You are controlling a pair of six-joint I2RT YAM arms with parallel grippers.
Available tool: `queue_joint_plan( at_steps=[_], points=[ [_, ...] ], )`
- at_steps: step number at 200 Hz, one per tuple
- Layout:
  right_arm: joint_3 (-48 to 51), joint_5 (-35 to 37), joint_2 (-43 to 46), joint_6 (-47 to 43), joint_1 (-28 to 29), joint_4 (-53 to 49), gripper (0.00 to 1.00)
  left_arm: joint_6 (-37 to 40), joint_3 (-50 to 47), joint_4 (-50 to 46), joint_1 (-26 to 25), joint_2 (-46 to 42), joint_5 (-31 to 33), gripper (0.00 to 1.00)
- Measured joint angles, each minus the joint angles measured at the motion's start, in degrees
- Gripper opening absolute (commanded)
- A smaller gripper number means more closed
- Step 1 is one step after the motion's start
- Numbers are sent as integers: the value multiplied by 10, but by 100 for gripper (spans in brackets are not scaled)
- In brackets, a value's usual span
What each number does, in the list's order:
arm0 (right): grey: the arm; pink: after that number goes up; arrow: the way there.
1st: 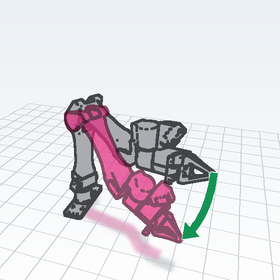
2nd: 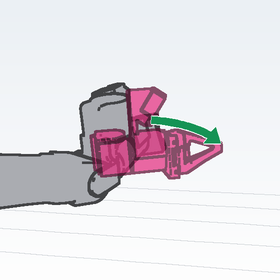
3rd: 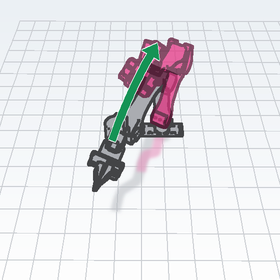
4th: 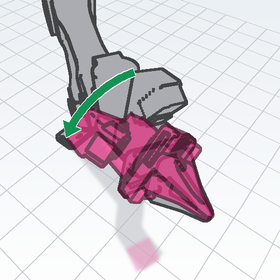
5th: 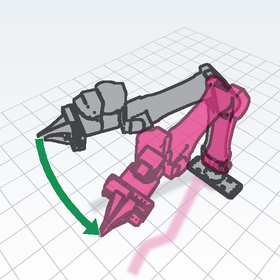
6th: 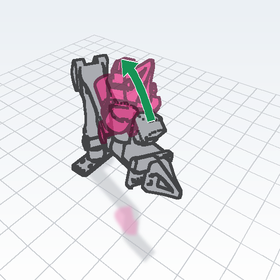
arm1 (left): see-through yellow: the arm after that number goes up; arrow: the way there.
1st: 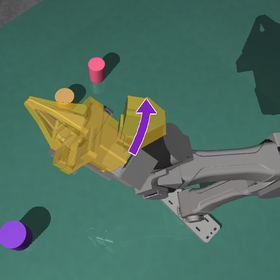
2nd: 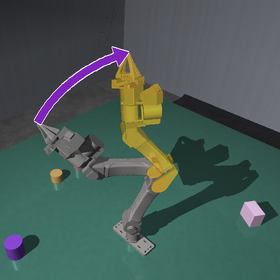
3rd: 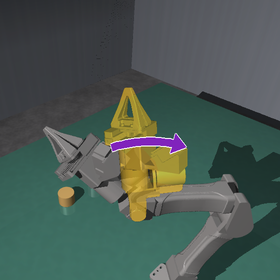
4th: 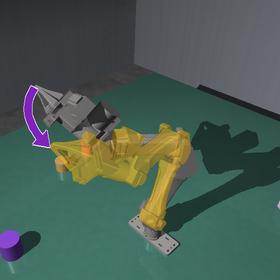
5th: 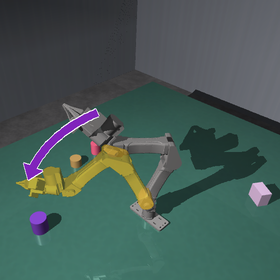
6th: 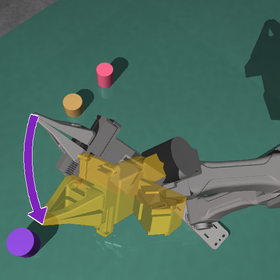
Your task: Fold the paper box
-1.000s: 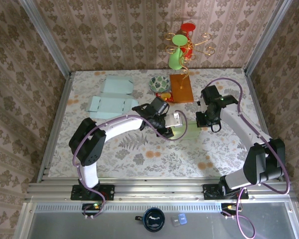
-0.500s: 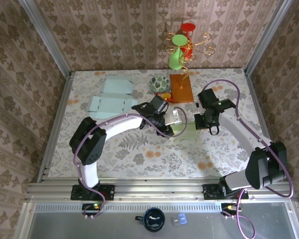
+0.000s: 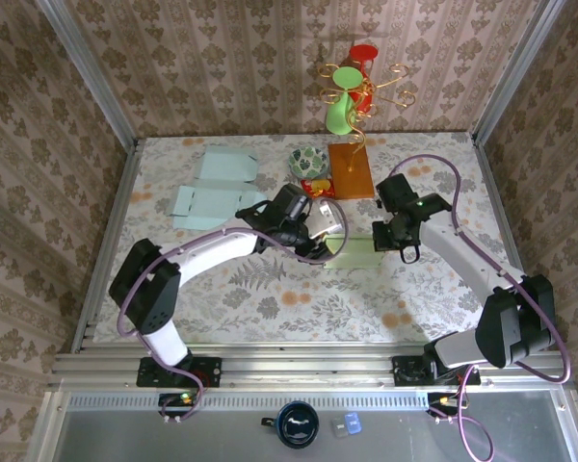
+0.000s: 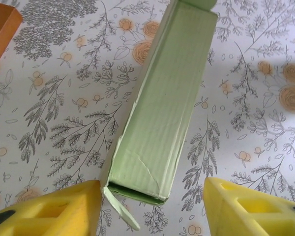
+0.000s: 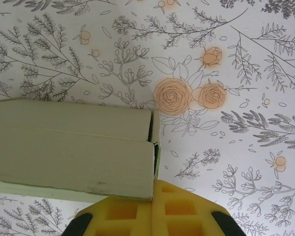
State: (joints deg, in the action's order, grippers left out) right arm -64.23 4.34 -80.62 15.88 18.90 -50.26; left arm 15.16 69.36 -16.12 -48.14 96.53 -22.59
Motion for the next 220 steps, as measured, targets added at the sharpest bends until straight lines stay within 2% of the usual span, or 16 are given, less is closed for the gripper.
queue_joint_plan(
  at_steps=[21,47,69,110,163,220],
  points=[
    [0,0,0,9,5,0,0,-43,-1,-4,8,-11,5,47],
    [0,0,0,16,5,0,0,-116,39,-63,35,-10,12,35],
    [0,0,0,23,5,0,0,-161,82,-109,48,-10,12,35],
    [0,0,0,28,6,0,0,-215,126,-178,29,-6,12,34],
    [-1,0,-1,36,7,0,0,-236,191,-249,-2,45,43,32],
    [-1,0,-1,37,7,0,0,-246,217,-285,-8,86,88,29]
  ],
)
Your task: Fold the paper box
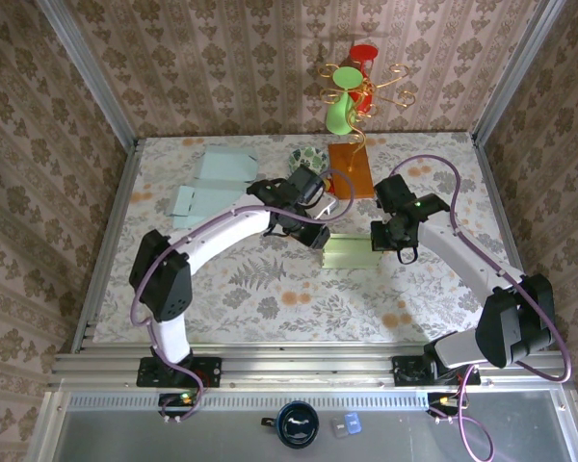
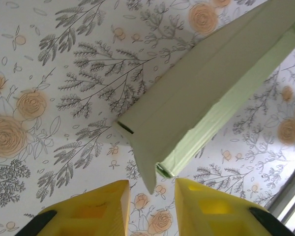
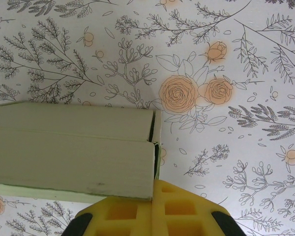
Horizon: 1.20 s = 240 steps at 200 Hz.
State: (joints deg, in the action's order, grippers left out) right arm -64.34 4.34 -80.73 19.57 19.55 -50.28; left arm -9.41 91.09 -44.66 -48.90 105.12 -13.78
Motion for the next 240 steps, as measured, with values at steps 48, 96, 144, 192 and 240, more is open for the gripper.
queue_joint_plan(
  at_steps=[48,96,144,192,240],
  points=[
    [0,0,0,0,0,0,0,-5,12,-1,-7,15,15,17],
    [-1,0,-1,2,0,0,0,-16,14,-1,-9,19,23,3],
    [-2,-1,-3,19,1,0,0,-46,21,-2,-9,21,30,0],
    [0,-4,-2,56,3,8,0,-101,21,-2,-9,21,31,0],
    [5,-4,1,85,9,13,0,-161,32,-12,-9,26,27,0]
  ],
)
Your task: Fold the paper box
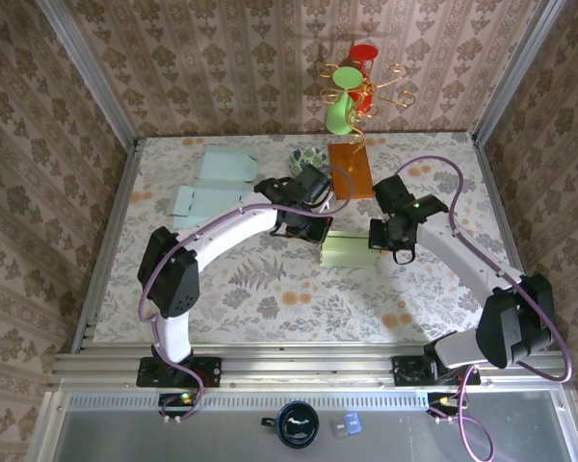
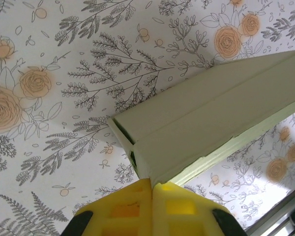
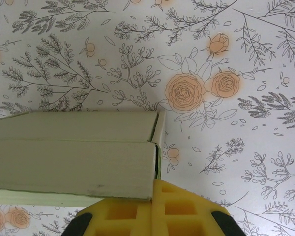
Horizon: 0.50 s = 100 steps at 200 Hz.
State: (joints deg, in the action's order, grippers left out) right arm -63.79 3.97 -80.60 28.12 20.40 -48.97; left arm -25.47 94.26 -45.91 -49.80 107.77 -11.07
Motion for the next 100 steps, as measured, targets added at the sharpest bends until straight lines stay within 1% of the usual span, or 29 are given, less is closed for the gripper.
queue_joint_plan(
  at_steps=[59,100],
  points=[
    [5,2,3,16,3,11,0,-50,10,-11,1,7,0,0],
    [11,3,4,22,5,23,0,-71,-33,46,8,-5,0,0]
  ],
)
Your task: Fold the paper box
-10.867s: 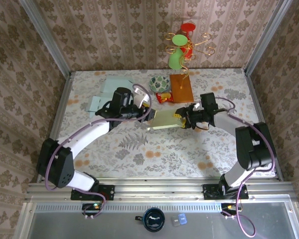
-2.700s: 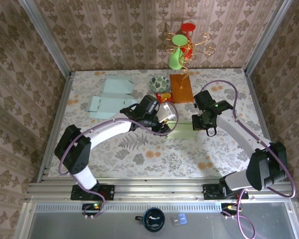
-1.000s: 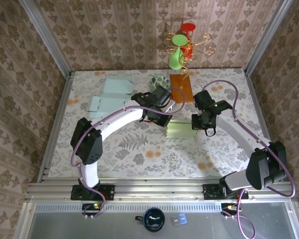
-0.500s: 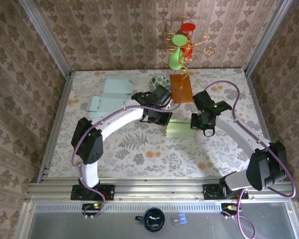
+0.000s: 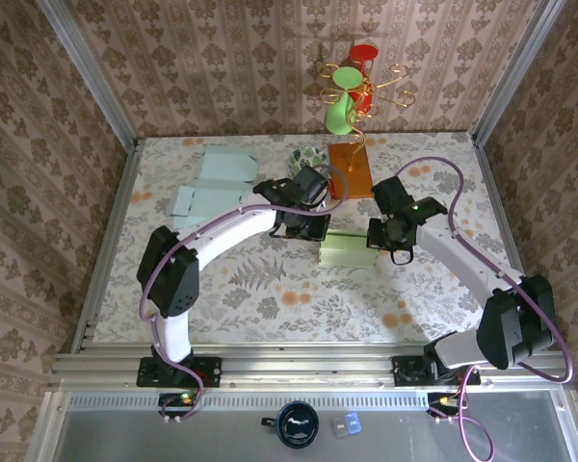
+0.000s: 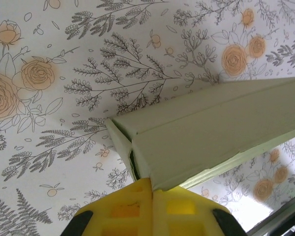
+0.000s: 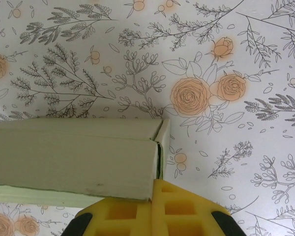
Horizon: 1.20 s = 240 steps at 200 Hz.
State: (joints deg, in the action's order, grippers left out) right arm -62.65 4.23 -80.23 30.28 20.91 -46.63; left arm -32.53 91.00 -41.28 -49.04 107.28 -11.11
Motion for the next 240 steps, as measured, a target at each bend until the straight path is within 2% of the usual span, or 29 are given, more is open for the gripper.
queue_joint_plan(
  at_steps=[77,167,200,240],
  points=[
    [48,1,39,4,4,47,0,-9,-71,86,0,-32,5,0],
    [76,14,57,4,9,77,0,17,-103,112,-8,-45,22,0],
    [76,15,58,4,11,76,8,21,-123,124,-15,-52,32,0],
    [76,9,71,30,13,43,38,21,-130,125,-16,-57,42,0]
  ],
)
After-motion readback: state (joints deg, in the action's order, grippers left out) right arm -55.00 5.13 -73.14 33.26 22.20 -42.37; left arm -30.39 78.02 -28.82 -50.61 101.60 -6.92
